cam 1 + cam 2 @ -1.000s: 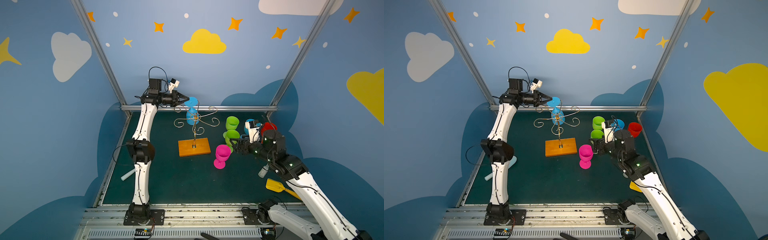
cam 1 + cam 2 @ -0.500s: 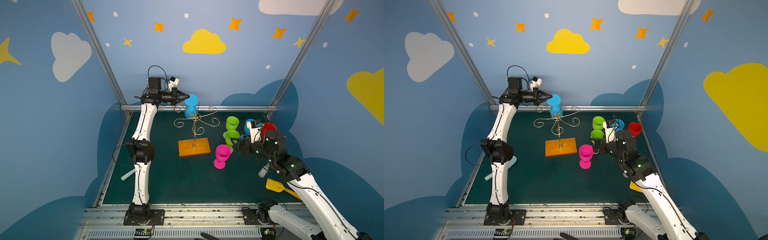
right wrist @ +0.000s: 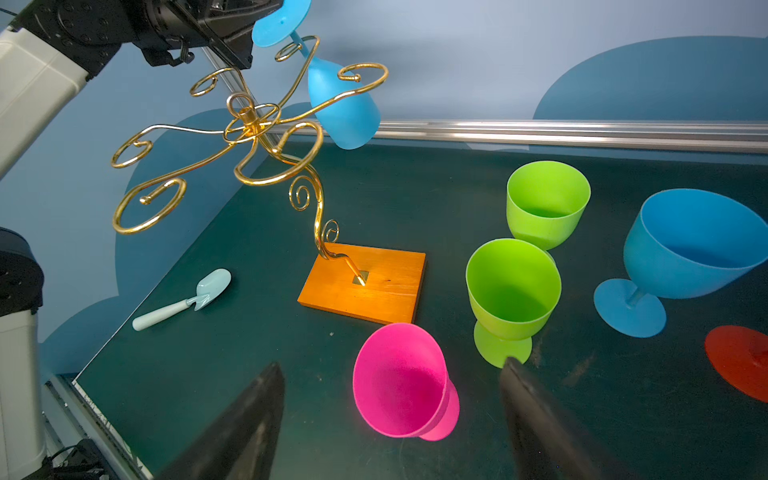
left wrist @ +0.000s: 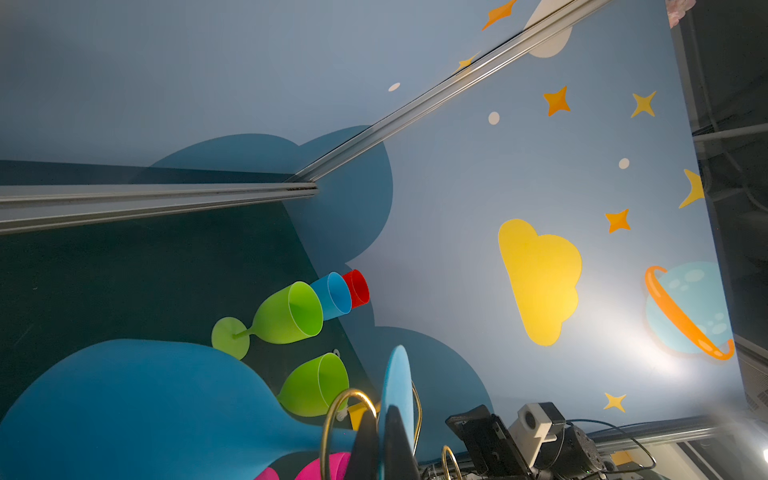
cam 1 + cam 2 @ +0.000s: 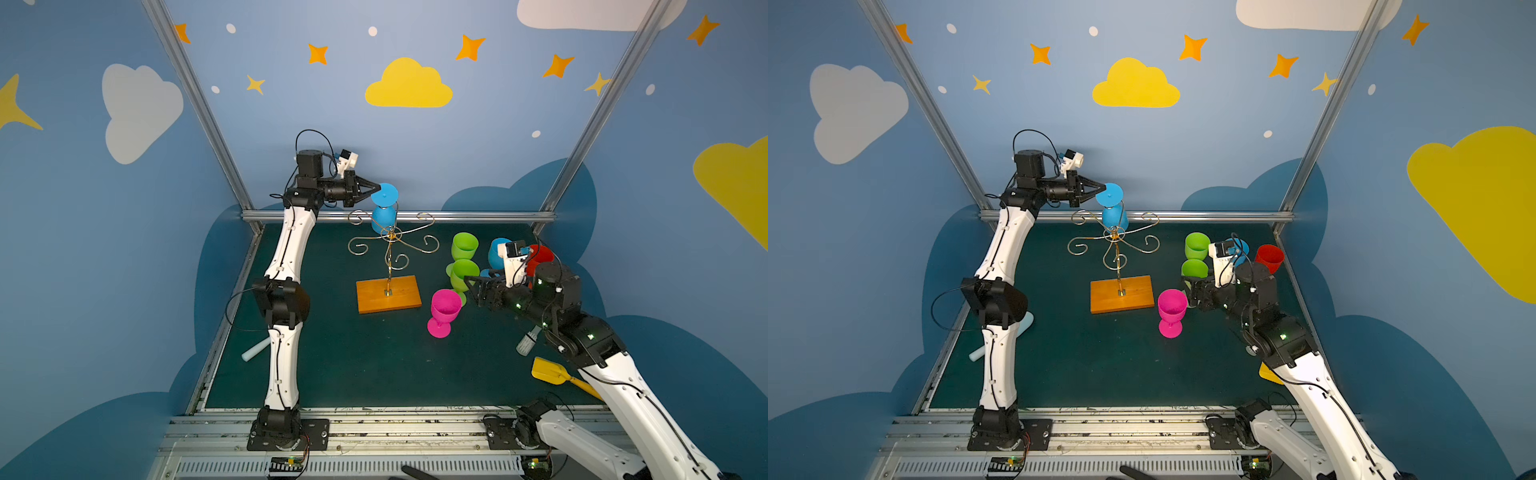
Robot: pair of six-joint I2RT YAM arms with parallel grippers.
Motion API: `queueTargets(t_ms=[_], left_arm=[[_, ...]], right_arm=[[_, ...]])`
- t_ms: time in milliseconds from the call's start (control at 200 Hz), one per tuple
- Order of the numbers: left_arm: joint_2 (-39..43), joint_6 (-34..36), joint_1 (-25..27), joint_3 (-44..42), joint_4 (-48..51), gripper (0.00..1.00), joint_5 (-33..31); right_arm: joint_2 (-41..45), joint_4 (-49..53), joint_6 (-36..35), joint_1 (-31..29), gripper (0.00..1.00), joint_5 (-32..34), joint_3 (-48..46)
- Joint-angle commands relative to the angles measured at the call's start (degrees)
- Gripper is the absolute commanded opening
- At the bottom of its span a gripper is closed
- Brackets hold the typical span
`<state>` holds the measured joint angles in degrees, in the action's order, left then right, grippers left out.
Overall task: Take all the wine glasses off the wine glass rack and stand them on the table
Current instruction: 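Close the left gripper on the hanging blue glass foot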
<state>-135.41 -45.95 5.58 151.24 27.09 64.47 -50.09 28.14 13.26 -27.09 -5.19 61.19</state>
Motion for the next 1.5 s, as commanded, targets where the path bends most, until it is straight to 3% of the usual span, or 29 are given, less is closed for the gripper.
queueTargets(t_ms=[0,235,721,1497], left_arm=[[1.95,-1.49,0.52,-0.29,-3.92,0.03,-0.66],[2.13,-0.48,2.2,-0.24,-2.92,0.03,-0.22],[5.78,10.17,2.74,-0.63,9.66,0.03,-0.47],[11.79,15.47,0.38,-8.84,13.34,0.03,-0.04]], right_arm=[[0.97,0.42,0.37,0.23,0.8,0.19,0.25],[1.79,0.86,0.37,0.27,0.8,0.44,-0.01],[3.04,1.29,0.28,0.51,0.8,0.8,-0.78],[4.72,1.9,0.03,0.81,0.8,1.41,-1.96]])
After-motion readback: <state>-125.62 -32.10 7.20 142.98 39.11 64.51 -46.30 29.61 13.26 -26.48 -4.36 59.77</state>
